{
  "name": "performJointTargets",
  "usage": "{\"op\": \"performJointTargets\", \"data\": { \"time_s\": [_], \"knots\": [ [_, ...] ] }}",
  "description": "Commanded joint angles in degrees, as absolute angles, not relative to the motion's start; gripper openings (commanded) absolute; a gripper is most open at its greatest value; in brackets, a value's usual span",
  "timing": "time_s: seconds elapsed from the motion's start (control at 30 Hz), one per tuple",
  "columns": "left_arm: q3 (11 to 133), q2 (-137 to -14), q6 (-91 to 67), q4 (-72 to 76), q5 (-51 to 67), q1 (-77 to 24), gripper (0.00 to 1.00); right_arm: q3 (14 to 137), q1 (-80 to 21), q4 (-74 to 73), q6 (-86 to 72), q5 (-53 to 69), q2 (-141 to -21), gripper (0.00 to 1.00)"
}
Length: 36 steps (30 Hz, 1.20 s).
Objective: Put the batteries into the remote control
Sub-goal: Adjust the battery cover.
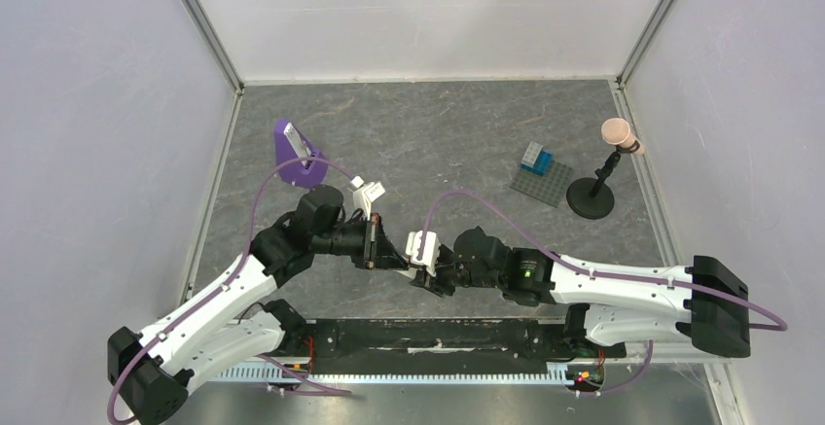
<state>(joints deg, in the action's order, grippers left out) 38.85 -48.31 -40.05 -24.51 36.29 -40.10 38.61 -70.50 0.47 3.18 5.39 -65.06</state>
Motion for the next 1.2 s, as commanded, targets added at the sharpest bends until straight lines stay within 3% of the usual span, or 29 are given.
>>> {"op": "performJointTargets", "data": {
  "time_s": [0.0, 0.13, 0.27, 0.47, 0.7, 0.97, 1.17],
  "knots": [
    [40.4, -47.5, -39.0, -23.2, 38.9, -40.3, 0.02, 38.8, -70.1, 3.3, 4.1, 3.6, -63.8, 0.31],
    [40.5, -47.6, -39.1, -23.7, 38.0, -40.3, 0.06, 38.7, -69.9, 2.9, 3.7, 2.9, -63.2, 0.26],
    [40.4, -47.9, -39.1, -24.8, 35.7, -40.3, 0.40, 39.1, -70.0, 0.3, 3.5, 2.3, -62.9, 0.25],
    [41.2, -47.6, -40.0, -27.7, 29.4, -40.2, 0.58, 40.9, -70.0, -5.8, 3.0, 2.3, -63.9, 0.23],
    [43.4, -47.8, -42.1, -33.4, 17.9, -39.9, 0.59, 44.6, -69.9, -14.2, 3.1, 2.0, -68.2, 0.23],
    [44.0, -49.9, -48.3, -40.5, 5.0, -35.4, 0.53, 49.9, -69.0, -21.6, 3.2, 2.1, -76.0, 0.24],
    [43.4, -53.7, -51.1, -40.7, 8.6, -27.2, 0.50, 56.8, -67.9, -30.3, 5.8, 0.4, -84.2, 0.25]
  ]
}}
